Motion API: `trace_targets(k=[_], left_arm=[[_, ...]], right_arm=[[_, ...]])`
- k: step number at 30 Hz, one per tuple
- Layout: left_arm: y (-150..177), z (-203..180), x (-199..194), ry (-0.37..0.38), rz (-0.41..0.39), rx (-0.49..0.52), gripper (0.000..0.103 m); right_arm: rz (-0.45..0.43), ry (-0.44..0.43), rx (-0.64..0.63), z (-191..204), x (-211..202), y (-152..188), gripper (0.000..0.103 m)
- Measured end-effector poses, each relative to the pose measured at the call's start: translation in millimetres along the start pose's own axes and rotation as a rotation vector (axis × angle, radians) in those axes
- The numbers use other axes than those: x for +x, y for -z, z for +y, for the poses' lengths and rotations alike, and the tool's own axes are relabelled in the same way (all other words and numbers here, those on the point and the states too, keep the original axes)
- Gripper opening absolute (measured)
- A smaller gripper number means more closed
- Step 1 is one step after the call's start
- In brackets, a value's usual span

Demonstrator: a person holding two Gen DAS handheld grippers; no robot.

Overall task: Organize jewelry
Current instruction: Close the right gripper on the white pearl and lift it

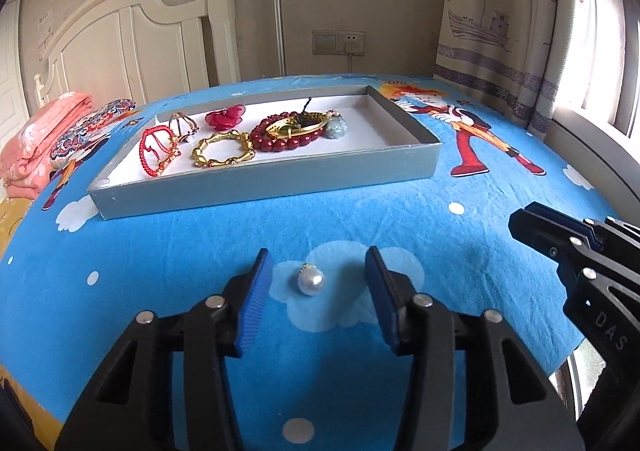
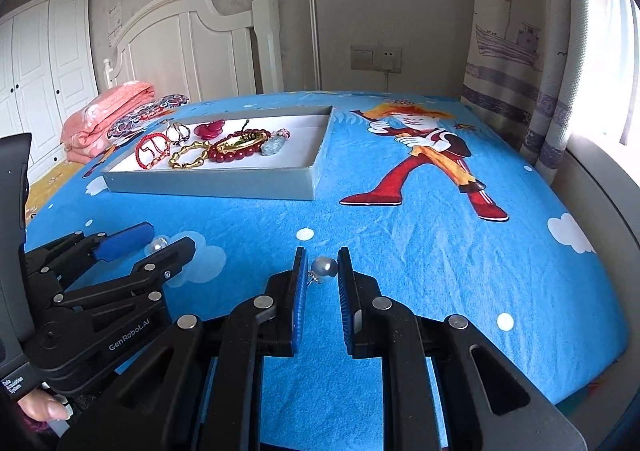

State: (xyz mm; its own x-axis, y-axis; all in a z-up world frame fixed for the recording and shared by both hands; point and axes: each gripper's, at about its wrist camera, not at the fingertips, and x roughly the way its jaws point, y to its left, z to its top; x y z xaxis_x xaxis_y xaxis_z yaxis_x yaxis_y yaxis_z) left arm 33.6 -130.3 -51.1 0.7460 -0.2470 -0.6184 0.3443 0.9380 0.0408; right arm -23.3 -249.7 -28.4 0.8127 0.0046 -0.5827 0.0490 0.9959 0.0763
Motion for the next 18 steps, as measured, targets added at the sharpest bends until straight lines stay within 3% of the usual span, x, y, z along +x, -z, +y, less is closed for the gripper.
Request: trace_targets(k=[2, 18], left_arm=[[1.9, -4.4, -2.3, 0.006, -0.007, 0.011, 0.014], [-6.9, -28.7, -3.2, 0.036, -0.029, 0.053, 0.014]], right_arm=[[-0.009, -0.005, 0.009, -3.3, -2.7, -0.1, 0.015], [-0.017, 0.016, 0.019, -15.4, -9.0, 2.2, 0.015]])
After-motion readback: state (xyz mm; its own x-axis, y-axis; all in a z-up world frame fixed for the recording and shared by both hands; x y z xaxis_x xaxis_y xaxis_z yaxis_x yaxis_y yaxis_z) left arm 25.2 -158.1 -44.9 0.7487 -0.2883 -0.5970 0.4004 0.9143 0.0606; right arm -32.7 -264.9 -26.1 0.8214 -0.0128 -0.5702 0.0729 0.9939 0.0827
